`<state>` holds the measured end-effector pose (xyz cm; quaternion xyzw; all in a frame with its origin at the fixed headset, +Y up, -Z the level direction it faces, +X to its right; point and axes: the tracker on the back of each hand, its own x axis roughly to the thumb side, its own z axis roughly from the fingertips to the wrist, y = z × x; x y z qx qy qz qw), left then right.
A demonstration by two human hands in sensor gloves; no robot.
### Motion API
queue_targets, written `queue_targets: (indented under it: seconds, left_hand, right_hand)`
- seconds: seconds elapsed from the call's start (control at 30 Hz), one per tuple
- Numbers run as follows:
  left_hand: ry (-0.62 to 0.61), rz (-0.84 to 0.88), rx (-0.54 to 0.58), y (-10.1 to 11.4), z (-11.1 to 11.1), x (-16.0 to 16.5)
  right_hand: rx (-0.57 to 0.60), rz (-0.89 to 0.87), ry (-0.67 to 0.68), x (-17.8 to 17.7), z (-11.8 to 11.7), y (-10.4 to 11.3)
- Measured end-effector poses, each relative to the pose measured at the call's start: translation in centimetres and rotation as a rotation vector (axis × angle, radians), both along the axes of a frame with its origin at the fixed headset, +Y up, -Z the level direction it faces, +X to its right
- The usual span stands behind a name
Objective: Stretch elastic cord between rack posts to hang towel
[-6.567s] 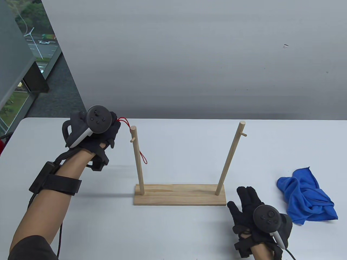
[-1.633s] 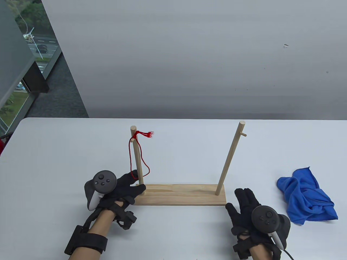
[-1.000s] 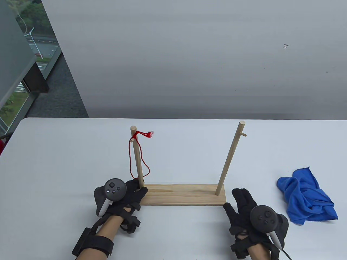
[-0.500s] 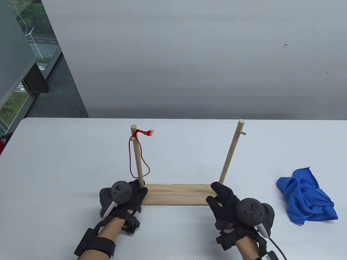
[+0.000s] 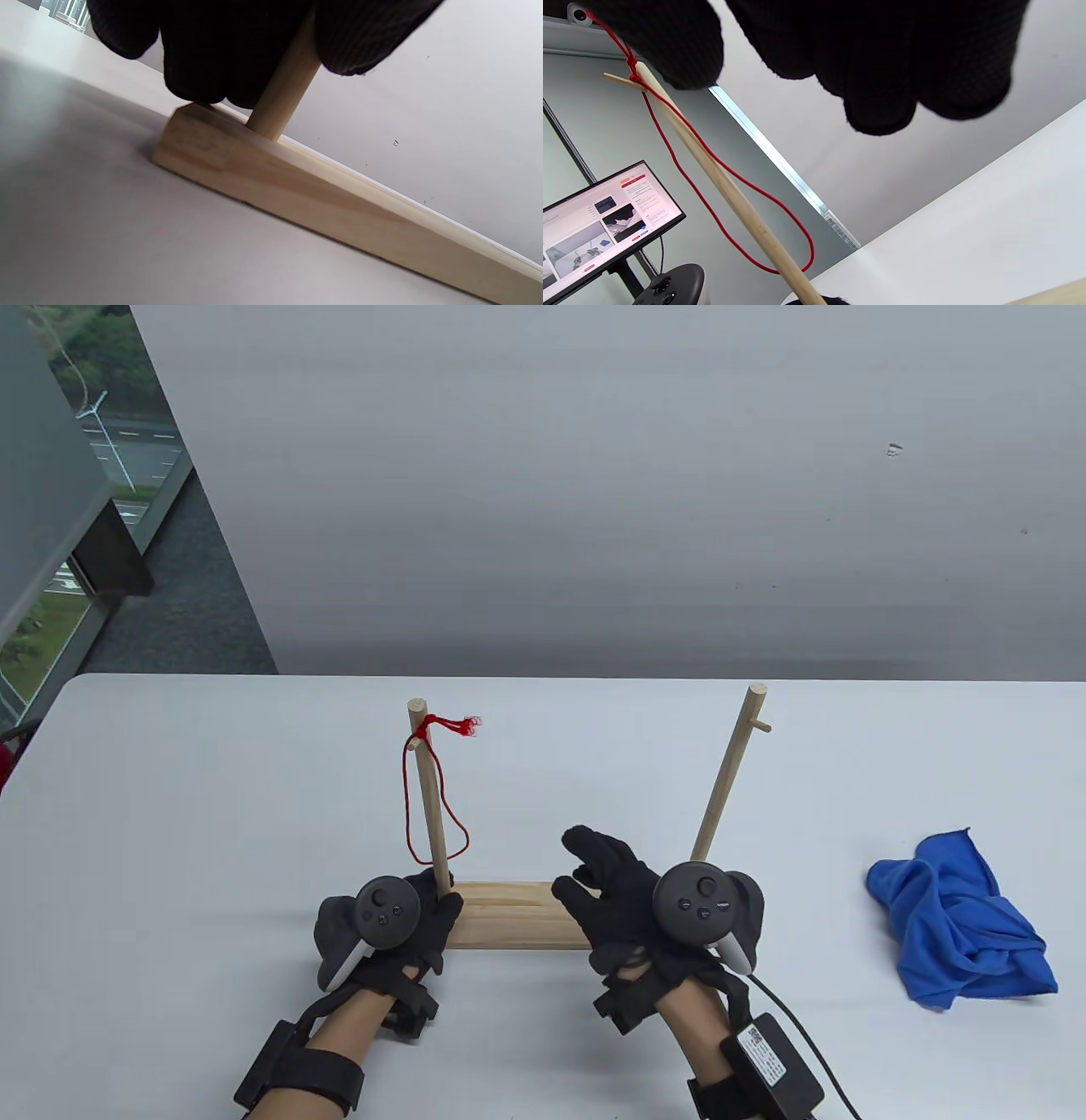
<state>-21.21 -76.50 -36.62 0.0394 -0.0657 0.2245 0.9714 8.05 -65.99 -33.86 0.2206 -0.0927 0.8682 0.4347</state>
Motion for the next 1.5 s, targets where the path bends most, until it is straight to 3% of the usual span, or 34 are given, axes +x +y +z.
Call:
queue_targets:
  seconds: [0.43, 0.93, 1.2, 1.5]
  left_hand:
    - [0.001, -0.002, -0.003, 0.0, 0.0, 0.1]
    - [-0.001, -0.003, -0.016, 0.0, 0.1, 0.1]
    - [-0.001, -0.003, -0.023, 0.0, 0.1, 0.0]
    - [0.0, -0.004, -0.029, 0.0, 0.1, 0.0]
  right_hand:
    - [-0.08, -0.017, 0.11, -6.5, -4.3, -1.0]
    - [-0.182, 0.018, 0.154, -9.2, -7.4, -3.3]
    - [-0.102, -0.002, 0.116, -9.7, -7.9, -2.9]
    - [-0.067, 0.005, 0.074, -8.0, -6.9, -2.5]
